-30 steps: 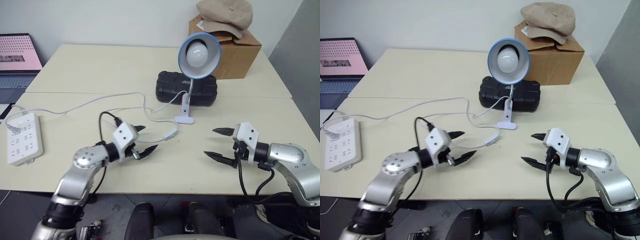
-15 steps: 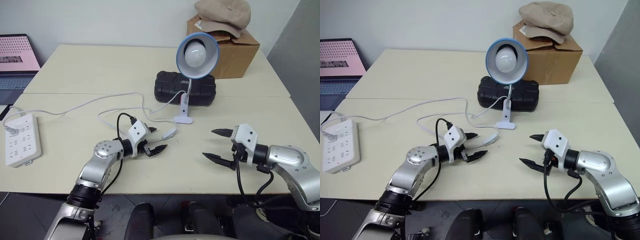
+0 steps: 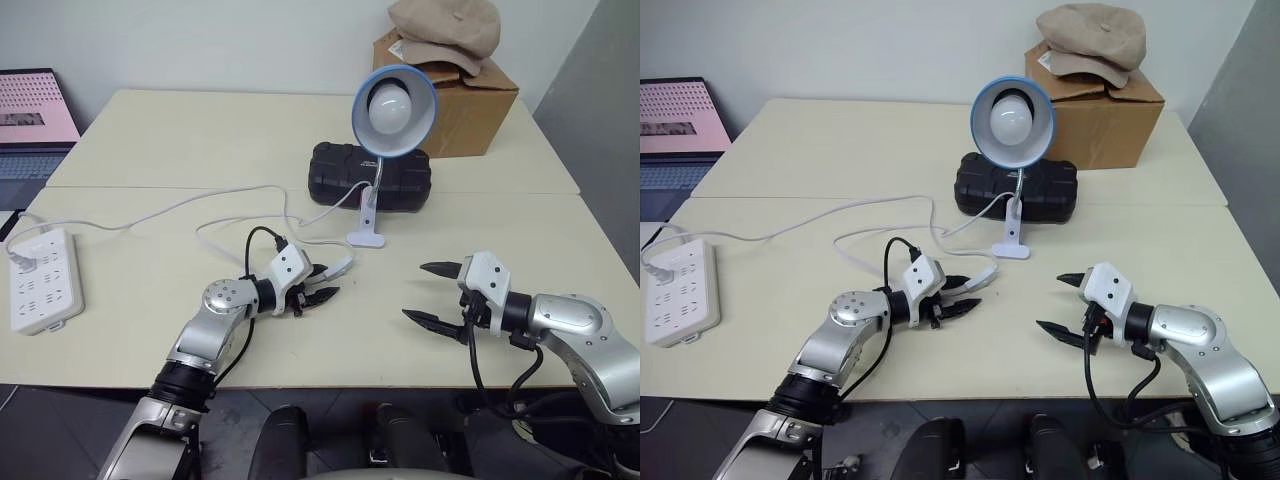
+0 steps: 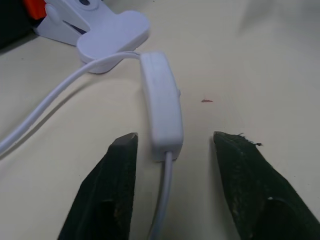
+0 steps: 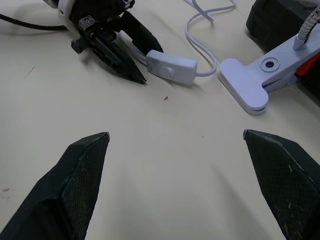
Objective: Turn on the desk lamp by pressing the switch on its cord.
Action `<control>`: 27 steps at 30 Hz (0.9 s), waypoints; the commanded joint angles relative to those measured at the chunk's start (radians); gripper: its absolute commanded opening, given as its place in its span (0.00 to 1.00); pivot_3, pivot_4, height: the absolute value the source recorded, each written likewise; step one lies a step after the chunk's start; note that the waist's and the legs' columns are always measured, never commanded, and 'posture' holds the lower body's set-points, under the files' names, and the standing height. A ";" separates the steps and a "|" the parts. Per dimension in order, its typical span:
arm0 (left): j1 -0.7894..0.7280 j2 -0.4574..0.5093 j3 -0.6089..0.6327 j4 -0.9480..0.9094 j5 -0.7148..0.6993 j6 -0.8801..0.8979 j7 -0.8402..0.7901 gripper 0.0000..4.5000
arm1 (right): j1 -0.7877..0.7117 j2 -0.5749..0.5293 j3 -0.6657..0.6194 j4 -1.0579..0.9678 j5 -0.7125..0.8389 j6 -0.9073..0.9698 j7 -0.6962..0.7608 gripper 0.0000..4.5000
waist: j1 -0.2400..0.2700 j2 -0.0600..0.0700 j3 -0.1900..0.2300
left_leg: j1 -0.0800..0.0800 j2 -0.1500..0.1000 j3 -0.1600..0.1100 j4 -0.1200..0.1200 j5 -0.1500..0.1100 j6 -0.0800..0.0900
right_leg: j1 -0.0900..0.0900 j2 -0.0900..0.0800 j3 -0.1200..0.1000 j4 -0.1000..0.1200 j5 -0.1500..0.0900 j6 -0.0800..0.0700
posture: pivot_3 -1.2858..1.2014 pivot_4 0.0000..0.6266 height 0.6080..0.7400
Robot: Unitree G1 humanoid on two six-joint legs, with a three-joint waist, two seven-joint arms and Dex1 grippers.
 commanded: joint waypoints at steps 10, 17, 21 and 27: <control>-0.017 -0.013 -0.001 -0.017 0.004 -0.029 -0.017 0.09 | -0.089 0.032 0.051 -0.023 -0.007 -0.052 0.009 1.00 | -0.001 0.000 0.000 | 0.000 0.000 0.000 0.000 0.000 0.000 | 0.000 0.000 0.000 0.000 0.000 0.001 | 0.52 0.24 1.00; 0.030 0.074 0.023 -0.199 -0.067 0.064 -0.114 0.09 | -0.285 0.066 0.185 -0.011 0.005 0.043 0.059 1.00 | -0.003 0.000 0.000 | 0.000 0.000 0.000 0.000 0.000 0.000 | 0.000 0.000 0.000 0.000 0.000 0.000 | 0.52 0.24 1.00; 0.075 0.187 0.048 -0.348 -0.132 0.150 -0.198 0.09 | -0.416 0.075 0.270 0.000 0.023 0.138 0.116 1.00 | -0.007 0.000 0.000 | 0.000 0.001 0.001 0.000 0.000 0.000 | -0.001 0.000 0.001 0.000 0.000 0.000 | 0.52 0.24 1.00; 0.123 0.285 0.099 -0.459 -0.178 0.208 -0.205 0.09 | -0.579 0.118 0.387 0.107 -0.021 0.183 0.173 1.00 | -0.003 0.000 0.000 | 0.000 0.001 0.000 0.000 0.000 0.000 | -0.001 0.000 0.000 0.001 0.000 -0.001 | 0.52 0.24 1.00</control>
